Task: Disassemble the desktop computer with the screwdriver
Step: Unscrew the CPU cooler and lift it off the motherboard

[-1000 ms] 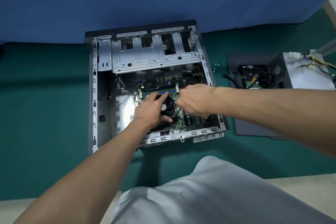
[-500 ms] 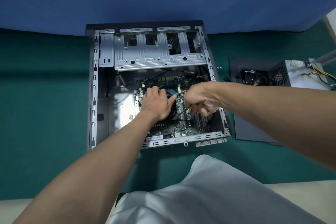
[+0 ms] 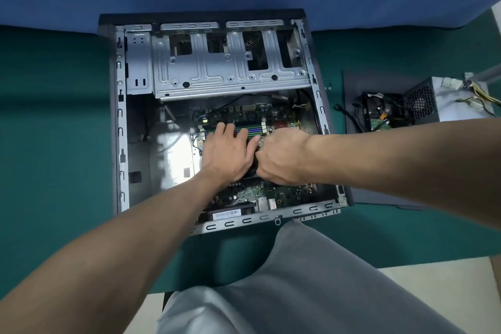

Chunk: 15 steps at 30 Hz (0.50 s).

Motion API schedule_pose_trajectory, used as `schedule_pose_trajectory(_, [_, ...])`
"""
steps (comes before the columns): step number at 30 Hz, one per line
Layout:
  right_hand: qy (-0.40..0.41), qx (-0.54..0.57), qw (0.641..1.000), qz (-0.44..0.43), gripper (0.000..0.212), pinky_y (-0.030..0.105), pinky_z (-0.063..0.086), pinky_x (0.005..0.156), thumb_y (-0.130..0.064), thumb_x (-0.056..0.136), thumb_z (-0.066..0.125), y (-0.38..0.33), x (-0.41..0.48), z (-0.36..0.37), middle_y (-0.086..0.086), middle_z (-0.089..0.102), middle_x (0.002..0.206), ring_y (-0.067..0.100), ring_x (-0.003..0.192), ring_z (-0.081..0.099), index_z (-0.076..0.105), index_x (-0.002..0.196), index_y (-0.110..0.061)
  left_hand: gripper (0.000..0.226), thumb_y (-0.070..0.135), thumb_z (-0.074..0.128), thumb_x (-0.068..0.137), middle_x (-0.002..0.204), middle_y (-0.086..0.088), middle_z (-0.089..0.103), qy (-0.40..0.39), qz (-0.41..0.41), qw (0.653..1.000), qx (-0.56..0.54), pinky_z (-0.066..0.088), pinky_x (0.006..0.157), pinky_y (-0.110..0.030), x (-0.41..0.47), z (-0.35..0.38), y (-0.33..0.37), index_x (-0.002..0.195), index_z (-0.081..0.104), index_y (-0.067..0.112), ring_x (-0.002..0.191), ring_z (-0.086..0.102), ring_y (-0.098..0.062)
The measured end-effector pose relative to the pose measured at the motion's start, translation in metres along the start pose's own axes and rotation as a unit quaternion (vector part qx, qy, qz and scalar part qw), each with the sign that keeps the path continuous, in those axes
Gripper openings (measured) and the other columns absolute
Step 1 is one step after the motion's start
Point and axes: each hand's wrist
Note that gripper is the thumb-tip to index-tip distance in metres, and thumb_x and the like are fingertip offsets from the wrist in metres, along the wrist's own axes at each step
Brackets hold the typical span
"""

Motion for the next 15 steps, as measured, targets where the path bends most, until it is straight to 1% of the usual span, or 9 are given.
schedule_pose_trajectory(2, [0.018, 0.009, 1.000, 0.007, 0.032, 0.032, 0.032, 0.051, -0.018, 0.102, 0.030, 0.002, 0.000, 0.001, 0.008, 0.028, 0.057, 0.016, 0.048, 0.029, 0.059, 0.106, -0.005, 0.068, 0.042, 0.002, 0.078, 0.110, -0.013, 0.058, -0.002, 0.000, 1.000, -0.001, 0.042, 0.078, -0.039, 0.001, 0.000, 0.000, 0.114, 0.054, 0.014, 0.103, 0.047, -0.028])
schedule_pose_trajectory(4, [0.032, 0.102, 0.992, 0.061, 0.026, 0.033, 0.038, 0.058, -0.014, 0.097, 0.039, 0.001, 0.004, -0.001, 0.005, 0.030, 0.060, 0.020, 0.056, 0.039, 0.057, 0.109, -0.001, 0.056, 0.041, 0.012, 0.085, 0.110, -0.013, 0.058, -0.011, -0.001, 1.000, 0.015, 0.043, 0.077, -0.038, 0.002, 0.003, 0.001, 0.115, 0.053, 0.016, 0.103, 0.048, -0.029])
schedule_pose_trajectory(6, [0.043, 0.237, 0.961, 0.133, 0.023, 0.031, 0.041, 0.061, -0.016, 0.089, 0.050, -0.003, 0.006, -0.004, 0.002, 0.036, 0.063, 0.024, 0.068, 0.047, 0.055, 0.106, -0.002, 0.048, 0.041, 0.020, 0.091, 0.111, -0.012, 0.057, -0.013, -0.005, 1.000, 0.017, 0.043, 0.076, -0.037, 0.003, 0.005, 0.000, 0.116, 0.053, 0.017, 0.105, 0.048, -0.029])
schedule_pose_trajectory(7, [0.047, 0.317, 0.933, 0.163, 0.012, 0.028, 0.039, 0.059, -0.018, 0.086, 0.051, -0.001, 0.005, -0.006, 0.001, 0.041, 0.063, 0.023, 0.068, 0.049, 0.054, 0.090, -0.008, 0.051, 0.041, 0.017, 0.090, 0.111, -0.012, 0.058, -0.008, -0.008, 1.000, 0.013, 0.042, 0.075, -0.037, 0.003, 0.006, -0.001, 0.116, 0.054, 0.017, 0.105, 0.048, -0.029])
schedule_pose_trajectory(9, [0.045, 0.490, 0.832, 0.257, 0.020, 0.021, 0.037, 0.047, -0.021, 0.088, 0.046, 0.007, 0.003, -0.007, 0.001, 0.053, 0.062, 0.016, 0.055, 0.053, 0.049, 0.070, -0.012, 0.063, 0.044, 0.006, 0.084, 0.109, -0.013, 0.059, 0.004, -0.014, 1.000, 0.008, 0.042, 0.072, -0.037, 0.003, 0.009, -0.001, 0.113, 0.056, 0.017, 0.104, 0.049, -0.030])
schedule_pose_trajectory(12, [-0.040, 0.728, 0.565, 0.387, 0.021, 0.014, 0.029, 0.032, -0.019, 0.097, 0.040, 0.019, 0.001, 0.005, 0.006, 0.057, 0.059, 0.008, 0.032, 0.041, 0.048, 0.085, -0.005, 0.062, 0.050, 0.006, 0.094, 0.103, -0.013, 0.062, 0.027, -0.024, 0.999, 0.004, 0.043, 0.071, -0.038, 0.004, 0.012, 0.000, 0.106, 0.058, 0.018, 0.101, 0.051, -0.029])
schedule_pose_trajectory(13, [-0.086, 0.763, 0.498, 0.403, 0.021, 0.013, 0.027, 0.031, -0.019, 0.100, 0.037, 0.019, 0.001, 0.008, 0.006, 0.054, 0.055, 0.008, 0.032, 0.037, 0.049, 0.092, -0.004, 0.060, 0.051, 0.008, 0.097, 0.102, -0.013, 0.062, 0.028, -0.024, 0.999, 0.008, 0.042, 0.072, -0.039, 0.004, 0.014, 0.000, 0.104, 0.058, 0.019, 0.099, 0.051, -0.029])
schedule_pose_trajectory(14, [-0.121, 0.776, 0.469, 0.404, 0.023, 0.013, 0.026, 0.031, -0.019, 0.101, 0.035, 0.019, 0.001, 0.012, 0.004, 0.050, 0.052, 0.007, 0.034, 0.033, 0.051, 0.094, -0.003, 0.058, 0.051, 0.009, 0.097, 0.101, -0.013, 0.061, 0.025, -0.021, 0.999, 0.016, 0.041, 0.075, -0.040, 0.004, 0.015, 0.000, 0.103, 0.057, 0.020, 0.097, 0.050, -0.028])
schedule_pose_trajectory(15, [-0.140, 0.774, 0.466, 0.405, 0.026, 0.013, 0.024, 0.032, -0.020, 0.102, 0.033, 0.019, 0.003, 0.015, 0.003, 0.047, 0.050, 0.006, 0.036, 0.031, 0.052, 0.092, -0.004, 0.057, 0.051, 0.009, 0.097, 0.099, -0.013, 0.059, 0.023, -0.020, 0.999, 0.026, 0.038, 0.076, -0.041, 0.004, 0.015, 0.001, 0.101, 0.056, 0.020, 0.093, 0.048, -0.027])
Point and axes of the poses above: each hand's wrist, its own x-axis towards the middle knuckle, its own z-axis out of the palm, y = z × x
